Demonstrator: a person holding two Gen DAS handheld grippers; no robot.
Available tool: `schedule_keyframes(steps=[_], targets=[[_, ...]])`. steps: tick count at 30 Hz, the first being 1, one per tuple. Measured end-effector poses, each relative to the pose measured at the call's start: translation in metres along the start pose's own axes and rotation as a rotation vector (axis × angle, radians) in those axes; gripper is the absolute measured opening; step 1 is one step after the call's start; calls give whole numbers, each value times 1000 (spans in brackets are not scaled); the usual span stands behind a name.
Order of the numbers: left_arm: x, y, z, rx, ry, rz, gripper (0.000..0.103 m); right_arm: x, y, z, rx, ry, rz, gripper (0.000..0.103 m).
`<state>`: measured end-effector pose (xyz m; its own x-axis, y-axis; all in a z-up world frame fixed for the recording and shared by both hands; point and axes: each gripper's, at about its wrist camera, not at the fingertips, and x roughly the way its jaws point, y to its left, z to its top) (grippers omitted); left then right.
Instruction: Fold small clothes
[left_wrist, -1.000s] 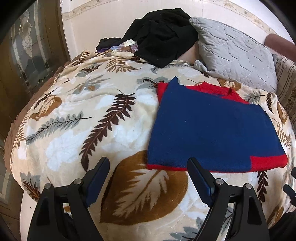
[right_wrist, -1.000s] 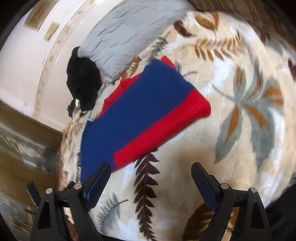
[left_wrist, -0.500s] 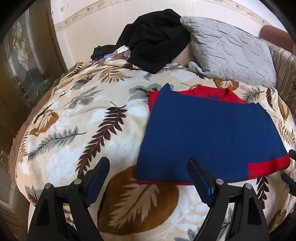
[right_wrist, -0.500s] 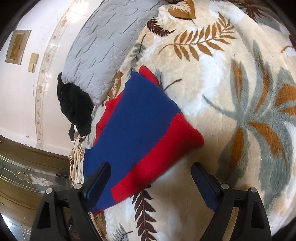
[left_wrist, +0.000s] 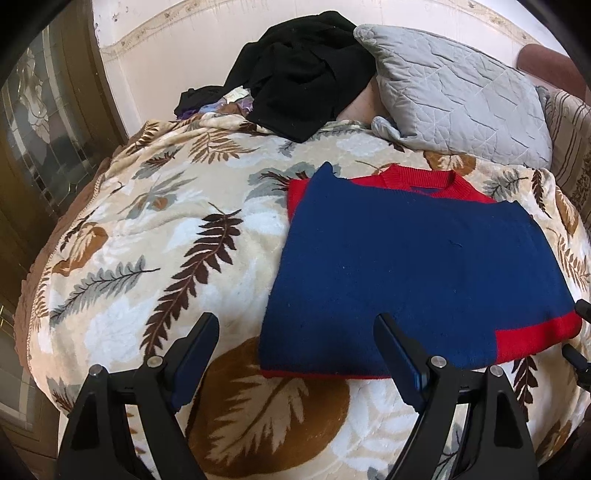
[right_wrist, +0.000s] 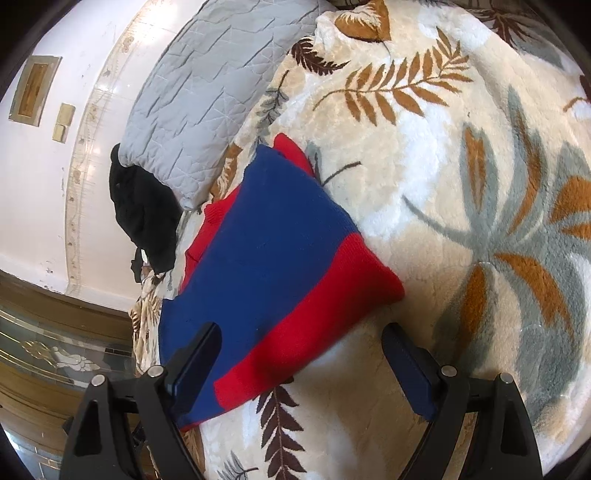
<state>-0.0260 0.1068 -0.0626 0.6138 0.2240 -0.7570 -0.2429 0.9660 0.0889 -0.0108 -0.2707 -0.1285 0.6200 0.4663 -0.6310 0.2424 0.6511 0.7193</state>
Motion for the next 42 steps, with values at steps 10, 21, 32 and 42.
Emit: schedule_keyframes(steps=[10,21,32,42], targets=[[57,-13,14,-3,41,-28,86,23,18,12,-141,-30,-145,44],[73,-4,4,4,75,-13,86,19,25,6,-249,-15,-279,33],[51,-1,8,10,36,7,86,11,18,1,-165,-4,-129,72],[53,-29,20,36,21,-18,86,15,8,10,-176,-6,-183,24]])
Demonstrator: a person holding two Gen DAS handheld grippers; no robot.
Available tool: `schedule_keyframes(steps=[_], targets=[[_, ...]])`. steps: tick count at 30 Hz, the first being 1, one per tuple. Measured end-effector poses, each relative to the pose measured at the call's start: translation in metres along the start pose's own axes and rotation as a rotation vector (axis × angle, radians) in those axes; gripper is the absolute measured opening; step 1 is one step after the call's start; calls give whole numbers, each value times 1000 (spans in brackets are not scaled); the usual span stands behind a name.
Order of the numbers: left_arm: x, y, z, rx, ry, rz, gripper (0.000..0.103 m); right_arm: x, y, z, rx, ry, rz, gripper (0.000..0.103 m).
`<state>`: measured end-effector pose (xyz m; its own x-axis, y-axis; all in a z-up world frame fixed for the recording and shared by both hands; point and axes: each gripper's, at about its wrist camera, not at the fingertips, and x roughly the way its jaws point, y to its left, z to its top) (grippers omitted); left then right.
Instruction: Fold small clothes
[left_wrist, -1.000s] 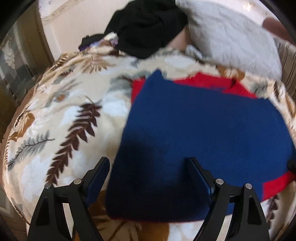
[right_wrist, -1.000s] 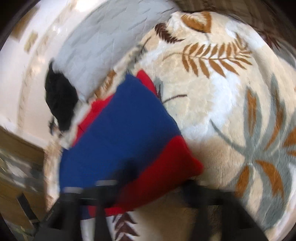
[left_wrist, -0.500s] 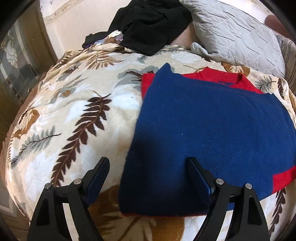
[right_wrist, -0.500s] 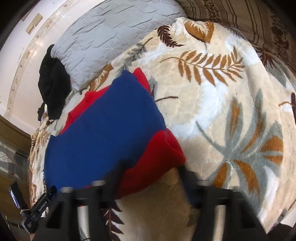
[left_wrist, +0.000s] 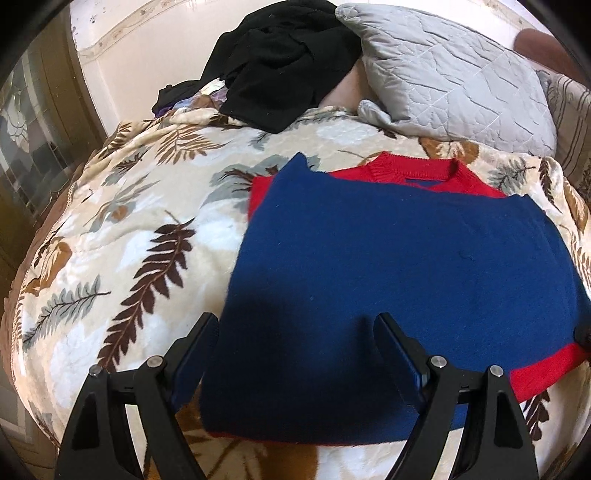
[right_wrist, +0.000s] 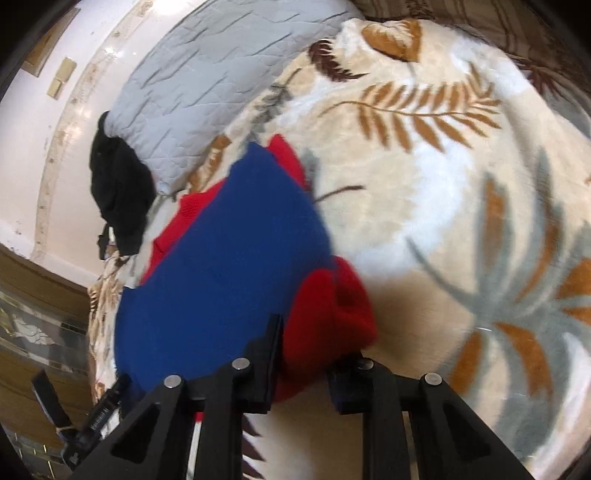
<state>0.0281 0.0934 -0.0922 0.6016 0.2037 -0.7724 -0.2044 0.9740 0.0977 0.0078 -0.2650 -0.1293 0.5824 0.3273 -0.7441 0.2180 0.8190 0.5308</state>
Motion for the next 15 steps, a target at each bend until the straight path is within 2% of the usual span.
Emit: schedule_keyframes(steps=[1,2,3,5,6,10,14,15], targets=[[1,-1,1,-3,2,-6,86,-5,-1,-1,-22,-3,-9,24],[1,-1,2,-5,2,-12,86,-11,-2,0,-46,-2,-26,31],[3,-1,3,-5,2,-15,86,-15,-2,2,-65,-8,-49,55],[7,-2,5,-6,7,-19,86,-27,0,11,-98,-71,-73,91],[8,-2,5,-9,8,-22,86,-32,3,18,-121,-99,-59,91],[18,-2,5,-7,23,-18,86,-9,21,67,-170,-65,18,91],[22,1,5,-24,29,-21,86,55,37,109,-239,55,-36,90],[23,1,5,-21,30,-20,86,67,40,113,-253,99,-36,85]])
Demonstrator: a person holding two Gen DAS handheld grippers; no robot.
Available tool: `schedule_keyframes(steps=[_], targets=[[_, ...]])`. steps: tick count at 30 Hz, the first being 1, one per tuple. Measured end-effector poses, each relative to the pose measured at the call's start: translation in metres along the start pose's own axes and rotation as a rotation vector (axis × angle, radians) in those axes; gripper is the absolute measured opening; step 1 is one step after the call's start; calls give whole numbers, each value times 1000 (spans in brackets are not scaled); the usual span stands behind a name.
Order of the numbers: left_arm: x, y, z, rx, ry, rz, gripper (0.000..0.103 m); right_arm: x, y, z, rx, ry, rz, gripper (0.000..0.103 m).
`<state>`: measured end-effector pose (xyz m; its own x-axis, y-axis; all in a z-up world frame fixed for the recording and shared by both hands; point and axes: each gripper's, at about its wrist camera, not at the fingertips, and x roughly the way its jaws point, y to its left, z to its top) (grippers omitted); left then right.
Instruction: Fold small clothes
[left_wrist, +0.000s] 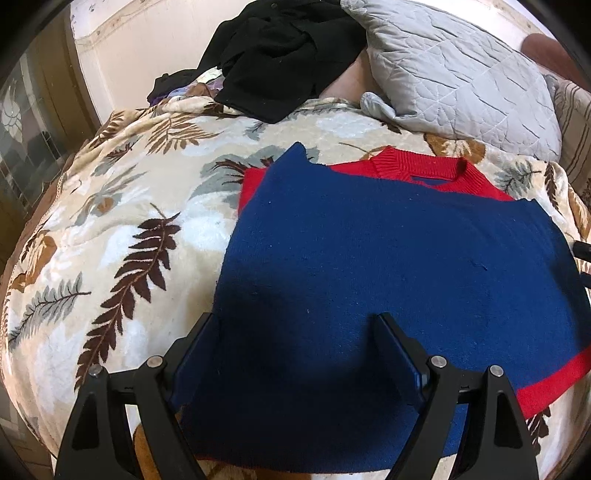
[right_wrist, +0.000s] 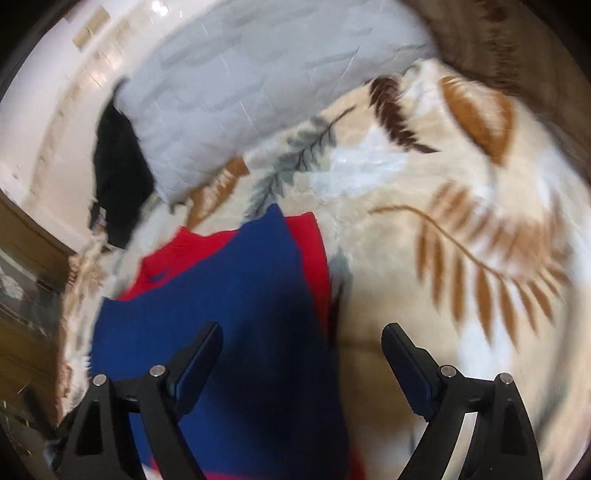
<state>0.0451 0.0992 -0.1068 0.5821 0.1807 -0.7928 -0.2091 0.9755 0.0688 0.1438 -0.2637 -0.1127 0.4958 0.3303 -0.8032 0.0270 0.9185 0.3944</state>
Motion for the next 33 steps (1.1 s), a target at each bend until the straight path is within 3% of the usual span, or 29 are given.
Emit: schedule_keyframes(steps=[1,2,5,7,10,11,12,13,15,18,21,23,26,28,30,31,33], targets=[[1,-1,0,5,1,1,86,11,4,3,-26,42,14,72],[1,-1,0,9,0,3,86,18,11,3,-66,75,1,25],[3,-2,-1,15,-1,2,87,10,26,6,-121,38,-97,16],[4,-1,0,12,1,3,87,-4,16,7,-56,-42,-161,15],[2,-1,0,15,8,5,87,-18,0,-3,37,-59,-93,28],[1,-1,0,17,10,7,87,-26,-2,-9,46,-68,-82,51],[1,0,0,15,11,8,87,-38,-2,-19,59,-96,-70,82],[-1,0,0,13,16,9,87,-52,-2,-30,83,-131,-45,87],[-3,1,-1,13,17,8,87,-74,-1,-55,135,-155,58,86],[-10,1,-3,24,13,13,87,-91,-3,-109,236,-117,229,86],[-21,2,-5,14,-7,3,87,-78,-1,-151,307,-56,287,86],[-29,0,-5,1,-21,-19,87,-65,-5,-157,339,-56,279,86],[-38,-9,-2,21,-42,-42,87,-55,-14,-142,420,-115,294,85],[-41,-15,1,32,-63,-47,87,-46,-13,-129,438,-120,272,73],[-37,-22,3,34,-53,-50,87,-32,-10,-120,422,-95,232,46],[-32,-26,3,41,-38,-48,87,-27,-7,-117,387,-80,188,15],[-25,-32,1,66,-12,-40,87,-29,-4,-117,360,-82,157,12]])
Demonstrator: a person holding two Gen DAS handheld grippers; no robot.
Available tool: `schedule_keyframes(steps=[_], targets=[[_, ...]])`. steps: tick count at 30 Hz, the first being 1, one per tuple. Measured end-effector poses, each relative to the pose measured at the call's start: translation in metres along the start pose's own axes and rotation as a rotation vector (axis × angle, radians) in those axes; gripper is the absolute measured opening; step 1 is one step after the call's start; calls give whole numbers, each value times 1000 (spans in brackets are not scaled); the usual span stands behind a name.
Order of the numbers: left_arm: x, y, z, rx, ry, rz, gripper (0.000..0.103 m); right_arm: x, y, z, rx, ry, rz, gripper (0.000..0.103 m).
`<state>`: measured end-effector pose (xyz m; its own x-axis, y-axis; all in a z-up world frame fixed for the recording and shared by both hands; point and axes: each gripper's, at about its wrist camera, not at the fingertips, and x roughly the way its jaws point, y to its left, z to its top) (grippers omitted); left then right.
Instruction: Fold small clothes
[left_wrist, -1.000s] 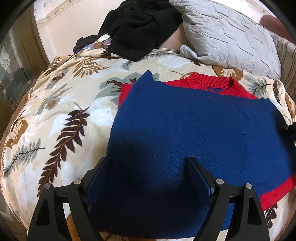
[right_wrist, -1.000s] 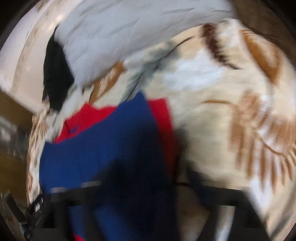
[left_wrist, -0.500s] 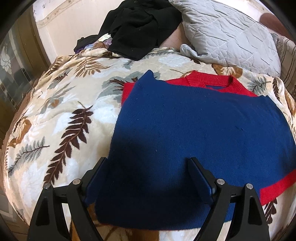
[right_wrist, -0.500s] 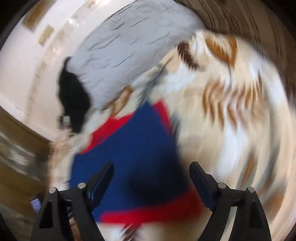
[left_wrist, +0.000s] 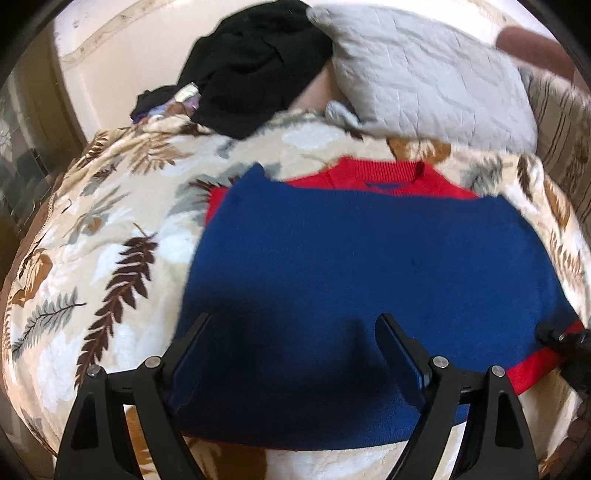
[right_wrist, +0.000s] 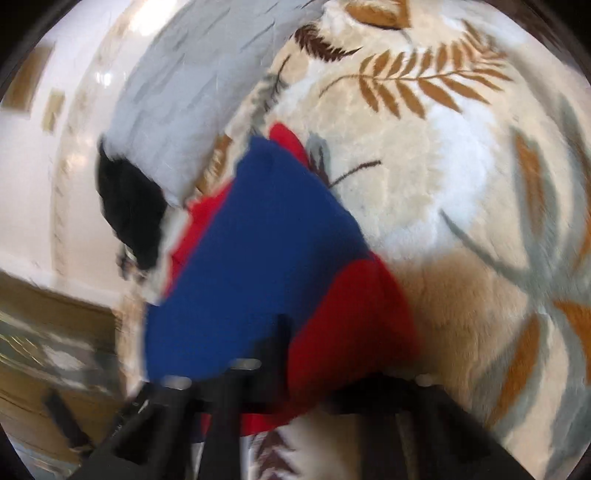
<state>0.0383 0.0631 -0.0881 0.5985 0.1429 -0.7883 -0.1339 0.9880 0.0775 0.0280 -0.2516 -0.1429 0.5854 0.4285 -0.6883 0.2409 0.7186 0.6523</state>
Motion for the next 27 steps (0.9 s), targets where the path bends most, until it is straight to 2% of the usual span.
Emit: schedule_keyframes(steps=[3,4,6,7,9,10,11,12,14,16,18,19,20,21,23,27], targets=[[-10,-1,0,12,-58,11,87,-31,26,-8,-151,-106,-66,10],[-14,0,0,-2,-86,13,87,-34,28,-10,-181,-114,-83,10],[-12,-1,2,-22,-93,-1,87,-17,19,-11,-181,-54,-101,15],[-1,-6,1,-5,-50,-8,87,-10,8,-12,-141,-19,-73,19],[20,-16,-3,60,36,7,87,-14,-8,-13,-60,-24,37,47],[24,-19,-5,78,37,16,87,-18,-9,-12,-39,-26,95,59],[18,-18,-6,66,2,11,87,-20,-8,-12,-30,-29,125,78],[14,-18,-5,54,-15,2,87,-23,-5,-10,-27,-43,135,82],[2,-20,1,35,-59,-44,87,-22,-1,-6,-37,-56,112,82],[1,-25,5,45,-84,-51,87,-14,-3,-1,-3,-41,120,82],[20,-32,3,75,-33,-20,87,-9,-1,1,-4,-53,108,81],[37,-35,1,93,28,-4,90,-8,1,0,-7,-56,101,80],[38,-33,0,78,6,-4,93,-10,1,-2,-8,-54,97,79],[35,-31,1,66,-5,-1,93,-12,2,-2,-13,-56,84,73],[30,-29,6,58,10,-15,93,-16,-2,0,-11,-60,67,66],[6,-26,9,26,-113,-35,93,-15,-2,4,-11,-59,72,66]])
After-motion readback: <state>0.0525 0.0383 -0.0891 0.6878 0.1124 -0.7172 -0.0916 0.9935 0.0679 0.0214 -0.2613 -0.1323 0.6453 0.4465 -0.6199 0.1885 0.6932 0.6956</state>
